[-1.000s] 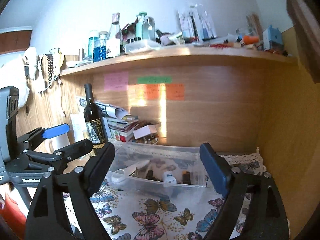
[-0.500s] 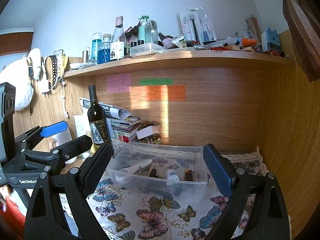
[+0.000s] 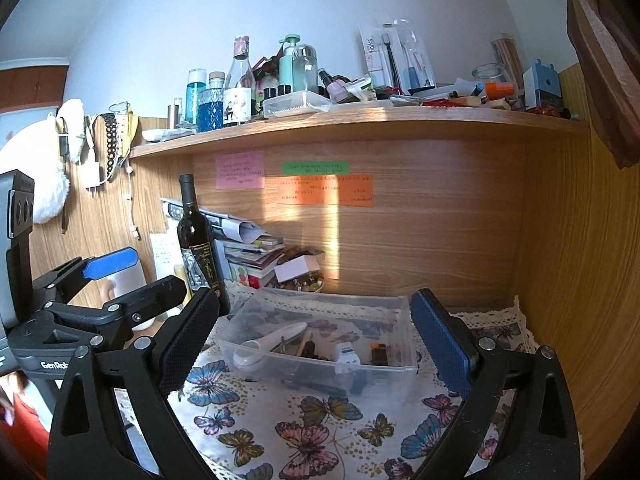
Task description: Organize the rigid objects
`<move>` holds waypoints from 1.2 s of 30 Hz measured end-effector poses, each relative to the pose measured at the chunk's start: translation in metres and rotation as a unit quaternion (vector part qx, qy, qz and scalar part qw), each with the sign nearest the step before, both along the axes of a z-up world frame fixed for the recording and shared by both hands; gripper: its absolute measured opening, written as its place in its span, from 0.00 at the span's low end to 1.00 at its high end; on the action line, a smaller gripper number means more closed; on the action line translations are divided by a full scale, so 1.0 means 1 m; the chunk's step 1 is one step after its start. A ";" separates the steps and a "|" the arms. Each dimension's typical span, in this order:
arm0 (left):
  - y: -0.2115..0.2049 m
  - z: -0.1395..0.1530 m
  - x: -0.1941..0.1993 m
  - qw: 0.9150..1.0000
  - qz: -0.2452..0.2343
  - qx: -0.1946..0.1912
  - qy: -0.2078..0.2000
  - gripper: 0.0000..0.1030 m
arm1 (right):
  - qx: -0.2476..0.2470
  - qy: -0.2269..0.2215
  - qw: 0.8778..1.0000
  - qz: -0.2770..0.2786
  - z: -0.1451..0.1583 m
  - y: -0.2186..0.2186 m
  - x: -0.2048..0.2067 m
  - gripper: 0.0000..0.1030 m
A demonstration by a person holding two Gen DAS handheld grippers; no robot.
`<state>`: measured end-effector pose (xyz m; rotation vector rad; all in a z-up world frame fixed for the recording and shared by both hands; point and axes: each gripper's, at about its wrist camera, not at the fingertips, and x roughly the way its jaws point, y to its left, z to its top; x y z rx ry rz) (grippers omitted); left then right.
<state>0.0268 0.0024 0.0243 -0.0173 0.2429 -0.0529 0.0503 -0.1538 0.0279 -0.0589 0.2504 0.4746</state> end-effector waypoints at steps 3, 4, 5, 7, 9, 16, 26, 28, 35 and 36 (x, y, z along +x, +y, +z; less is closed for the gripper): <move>0.001 -0.001 0.000 1.000 -0.001 0.000 0.000 1.00 | 0.001 0.000 1.000 0.000 0.000 0.000 0.000 0.94; 0.001 -0.001 0.000 1.000 -0.001 0.000 0.001 1.00 | 0.001 0.001 1.000 0.000 0.000 0.000 0.000 0.94; 0.002 -0.002 0.000 1.000 -0.002 -0.001 0.002 1.00 | 0.001 0.001 1.000 0.001 0.000 0.000 0.000 0.94; 0.002 -0.002 0.001 1.000 -0.005 -0.002 0.004 1.00 | 0.001 0.002 1.000 0.001 -0.001 0.000 0.000 0.94; 0.002 -0.003 0.001 1.000 -0.005 -0.002 0.005 1.00 | 0.001 0.002 1.000 0.000 -0.001 0.000 0.000 0.94; 0.003 -0.004 0.001 1.000 -0.004 -0.005 0.005 1.00 | 0.000 0.002 1.000 0.000 -0.001 0.000 0.001 0.95; 0.002 -0.003 0.001 1.000 -0.003 -0.009 0.006 1.00 | 0.004 0.001 1.000 -0.002 0.000 -0.001 0.001 0.98; 0.002 -0.003 0.001 1.000 -0.003 -0.011 0.006 1.00 | 0.005 0.001 1.000 -0.003 0.000 -0.001 0.000 0.98; 0.001 -0.001 0.000 1.000 0.001 -0.014 0.002 1.00 | 0.006 0.000 1.000 -0.007 0.000 -0.002 -0.001 0.98; 0.002 -0.002 0.000 1.000 0.001 -0.014 0.003 1.00 | 0.005 0.000 1.000 -0.008 0.000 -0.001 -0.002 0.98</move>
